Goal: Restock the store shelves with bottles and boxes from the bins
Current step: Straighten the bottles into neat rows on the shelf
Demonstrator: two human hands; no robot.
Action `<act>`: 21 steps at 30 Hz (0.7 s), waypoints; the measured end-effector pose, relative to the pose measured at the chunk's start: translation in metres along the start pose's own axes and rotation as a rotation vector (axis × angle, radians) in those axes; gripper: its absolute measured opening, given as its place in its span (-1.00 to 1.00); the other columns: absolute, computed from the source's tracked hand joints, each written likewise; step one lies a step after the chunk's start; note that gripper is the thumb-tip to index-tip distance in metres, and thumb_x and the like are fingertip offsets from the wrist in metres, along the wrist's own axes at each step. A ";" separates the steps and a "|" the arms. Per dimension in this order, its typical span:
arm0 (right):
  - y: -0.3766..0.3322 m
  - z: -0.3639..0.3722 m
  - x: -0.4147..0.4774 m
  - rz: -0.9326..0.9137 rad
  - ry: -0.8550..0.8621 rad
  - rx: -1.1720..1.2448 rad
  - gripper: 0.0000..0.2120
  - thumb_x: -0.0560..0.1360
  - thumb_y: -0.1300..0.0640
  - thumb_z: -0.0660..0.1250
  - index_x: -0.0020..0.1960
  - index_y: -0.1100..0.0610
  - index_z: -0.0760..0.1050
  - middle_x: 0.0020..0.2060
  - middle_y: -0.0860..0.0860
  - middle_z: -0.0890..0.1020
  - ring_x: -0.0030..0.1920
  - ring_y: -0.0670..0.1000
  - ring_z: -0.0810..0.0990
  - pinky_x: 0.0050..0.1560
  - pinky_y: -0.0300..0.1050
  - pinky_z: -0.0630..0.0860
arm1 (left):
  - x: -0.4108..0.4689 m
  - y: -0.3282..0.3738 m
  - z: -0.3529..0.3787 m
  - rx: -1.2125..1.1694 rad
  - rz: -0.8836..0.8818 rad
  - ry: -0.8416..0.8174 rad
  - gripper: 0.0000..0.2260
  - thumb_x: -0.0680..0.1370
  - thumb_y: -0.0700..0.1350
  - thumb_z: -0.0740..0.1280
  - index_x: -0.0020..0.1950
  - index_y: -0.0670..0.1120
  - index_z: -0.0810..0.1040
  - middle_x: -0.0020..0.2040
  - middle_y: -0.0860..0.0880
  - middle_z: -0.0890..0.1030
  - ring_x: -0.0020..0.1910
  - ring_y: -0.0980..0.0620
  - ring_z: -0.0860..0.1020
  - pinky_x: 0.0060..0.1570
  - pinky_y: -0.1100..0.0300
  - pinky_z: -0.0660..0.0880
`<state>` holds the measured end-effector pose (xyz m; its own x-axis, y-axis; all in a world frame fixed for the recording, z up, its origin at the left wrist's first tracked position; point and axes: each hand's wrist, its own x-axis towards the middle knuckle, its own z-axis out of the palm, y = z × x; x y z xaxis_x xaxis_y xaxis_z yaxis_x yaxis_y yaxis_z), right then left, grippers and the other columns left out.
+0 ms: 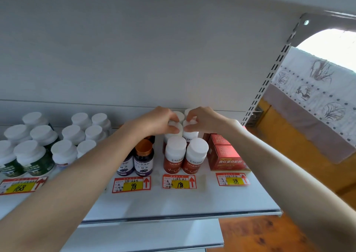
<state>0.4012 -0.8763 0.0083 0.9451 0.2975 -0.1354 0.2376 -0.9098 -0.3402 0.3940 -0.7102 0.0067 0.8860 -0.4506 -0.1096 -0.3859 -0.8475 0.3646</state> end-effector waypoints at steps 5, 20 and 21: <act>0.006 -0.001 -0.003 -0.010 0.026 0.021 -0.68 0.42 0.05 0.41 0.12 0.15 0.53 -0.14 -0.01 0.45 -0.11 0.02 0.45 -0.21 -0.17 0.35 | 0.004 -0.003 0.003 -0.021 0.026 -0.018 -0.62 0.52 -0.03 0.33 0.30 -0.13 0.48 0.21 -0.11 0.53 0.13 -0.02 0.49 0.01 0.26 0.34; 0.014 -0.001 -0.005 -0.004 -0.017 0.037 -0.77 0.48 -0.04 0.32 0.02 0.10 0.54 -0.09 0.01 0.51 -0.10 0.00 0.47 -0.13 -0.18 0.35 | 0.004 -0.010 0.006 -0.014 0.042 0.019 -0.61 0.50 0.04 0.34 0.27 -0.11 0.50 0.07 -0.09 0.57 -0.04 0.04 0.48 -0.09 0.25 0.34; 0.015 -0.002 -0.001 0.000 -0.014 0.032 -0.78 0.49 -0.02 0.31 0.00 0.11 0.55 -0.07 0.02 0.53 -0.09 0.00 0.48 -0.12 -0.18 0.36 | 0.004 -0.010 0.006 -0.019 0.035 0.017 -0.62 0.51 0.04 0.33 0.27 -0.10 0.50 0.07 -0.09 0.57 -0.04 0.04 0.48 -0.07 0.24 0.36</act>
<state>0.4039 -0.8913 0.0056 0.9418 0.3020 -0.1480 0.2305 -0.9000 -0.3699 0.4002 -0.7049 -0.0026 0.8763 -0.4749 -0.0805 -0.4121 -0.8258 0.3850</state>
